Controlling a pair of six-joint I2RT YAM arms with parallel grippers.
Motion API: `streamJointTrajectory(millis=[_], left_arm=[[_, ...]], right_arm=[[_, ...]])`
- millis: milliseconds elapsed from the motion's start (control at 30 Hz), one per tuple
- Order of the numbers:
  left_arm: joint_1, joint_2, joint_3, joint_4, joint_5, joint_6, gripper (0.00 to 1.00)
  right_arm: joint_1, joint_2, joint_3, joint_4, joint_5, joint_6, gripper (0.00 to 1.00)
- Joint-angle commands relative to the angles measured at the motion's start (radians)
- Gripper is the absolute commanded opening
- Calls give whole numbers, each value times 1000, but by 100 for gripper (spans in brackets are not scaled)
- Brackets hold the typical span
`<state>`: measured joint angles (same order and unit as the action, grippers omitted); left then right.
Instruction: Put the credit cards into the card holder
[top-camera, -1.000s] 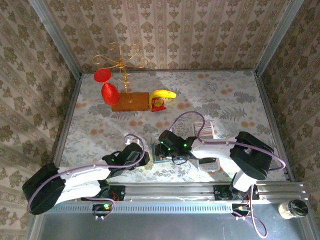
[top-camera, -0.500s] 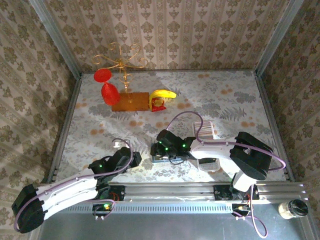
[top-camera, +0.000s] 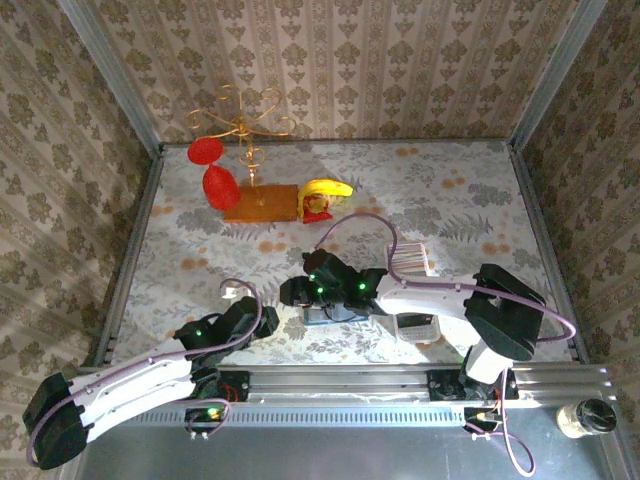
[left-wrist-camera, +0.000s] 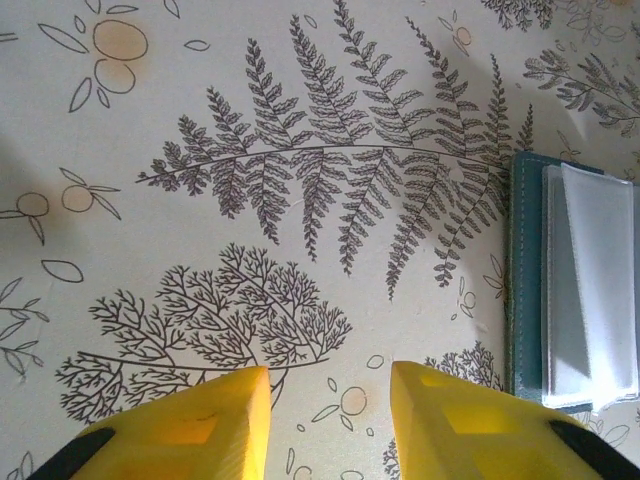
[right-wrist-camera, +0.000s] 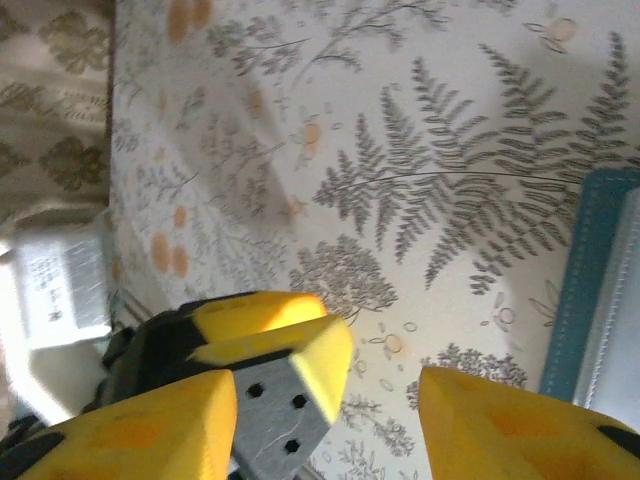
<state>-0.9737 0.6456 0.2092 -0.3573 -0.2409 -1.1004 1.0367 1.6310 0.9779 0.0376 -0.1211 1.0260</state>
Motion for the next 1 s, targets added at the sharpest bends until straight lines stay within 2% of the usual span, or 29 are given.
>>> streamJointTrajectory(millis=[0,100,233,367,433,467,600,667,967], left_arm=[[6,-15,24,-16,-2,11,37],[4,-6,44,12,19,42,37],[4,33,69,76,43,80,37],[3,90,97,115,51,104,38],[4,118,102,142,60,111,38],[3,132,104,149,61,111,37],[3,171,106,173,70,108,37],[2,181,105,179,75,108,37],[4,186,91,181,92,111,37]], right_arm=[[6,-130,70,-158,32,-187,53],[-18,-283,98,-418,200,-461,54],[-103,-502,50,-529,188,-941,55],[-115,-729,-41,-630,172,-1603,56],[-133,-809,-87,-694,176,-1820,62],[-154,-835,-107,-735,187,-1892,73],[-242,-822,-133,-976,209,-2059,78],[-270,-811,-168,-1028,219,-2109,78],[-308,-821,-405,-782,269,-2236,88]])
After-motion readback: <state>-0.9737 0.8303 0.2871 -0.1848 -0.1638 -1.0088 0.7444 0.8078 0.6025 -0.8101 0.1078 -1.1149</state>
